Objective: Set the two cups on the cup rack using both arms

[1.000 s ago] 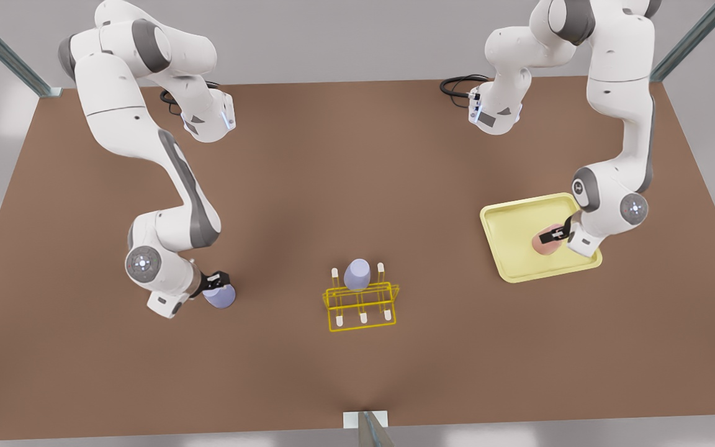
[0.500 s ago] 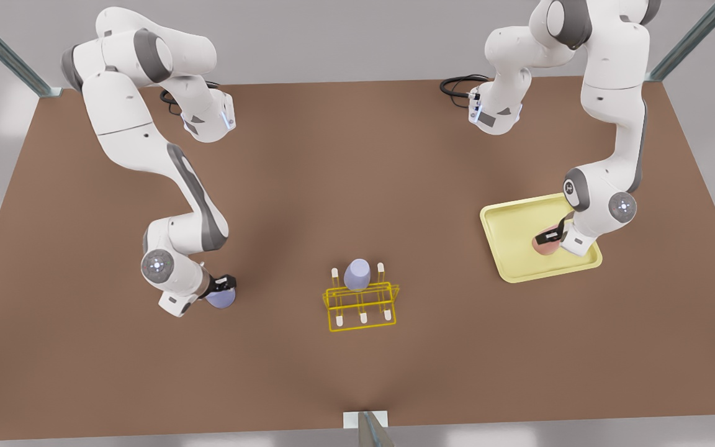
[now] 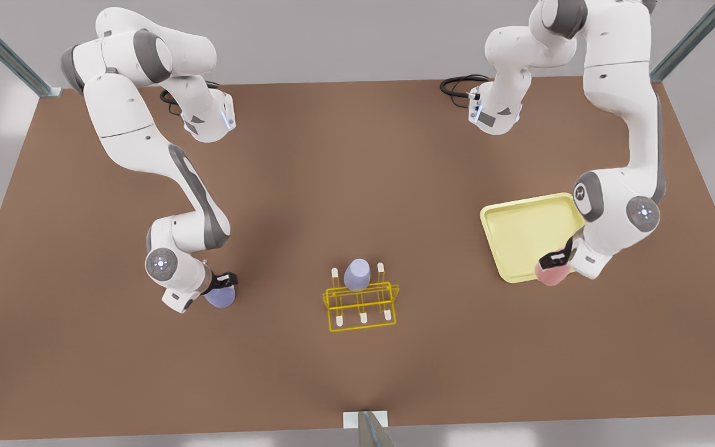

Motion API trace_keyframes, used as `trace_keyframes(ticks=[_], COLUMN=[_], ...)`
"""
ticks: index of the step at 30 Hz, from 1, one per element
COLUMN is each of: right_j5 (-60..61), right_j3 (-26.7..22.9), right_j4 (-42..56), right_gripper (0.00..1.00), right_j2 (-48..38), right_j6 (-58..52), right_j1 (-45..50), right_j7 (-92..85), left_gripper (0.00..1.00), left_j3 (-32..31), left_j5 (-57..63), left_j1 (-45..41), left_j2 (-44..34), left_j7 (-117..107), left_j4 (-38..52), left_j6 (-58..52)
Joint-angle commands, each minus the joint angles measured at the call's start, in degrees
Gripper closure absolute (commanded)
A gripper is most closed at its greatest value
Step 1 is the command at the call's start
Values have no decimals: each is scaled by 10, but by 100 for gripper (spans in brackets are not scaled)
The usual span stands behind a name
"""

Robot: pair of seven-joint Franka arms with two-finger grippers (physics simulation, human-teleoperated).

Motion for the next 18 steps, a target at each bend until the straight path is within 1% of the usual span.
trace_keyframes(ticks=[1,3,4,6,7,9,10,12,15,18], right_j5=[1,1,1,1,4,5,5,5,5,5], right_j3=[0,0,0,0,0,1,1,1,1,1], right_j4=[0,1,2,5,6,8,11,12,13,14], right_gripper=[9,11,11,11,11,11,11,11,11,11], right_j2=[0,0,0,0,0,0,0,0,10,18], right_j6=[1,1,1,1,1,5,5,6,9,10], right_j1=[0,0,0,-1,-1,-1,-1,0,2,1], right_j7=[5,5,5,5,5,5,5,5,5,5], left_gripper=[18,17,17,17,17,17,16,16,16,16], left_j3=[-51,-82,-102,-124,-149,-196,-205,-222,-227,-230], left_j5=[2,0,-2,-3,-3,-20,-47,-48,-48,-49], left_j1=[-6,-20,-20,-20,-20,-21,-21,-21,-31,-50], left_j2=[41,104,144,186,227,245,255,271,279,298], left_j7=[-254,-361,-409,-426,-479,-484,-483,-478,-479,-482], left_j4=[99,191,258,330,416,428,430,437,438,464], left_j6=[-163,-163,-164,-159,-158,-126,-100,-74,-63,-47])
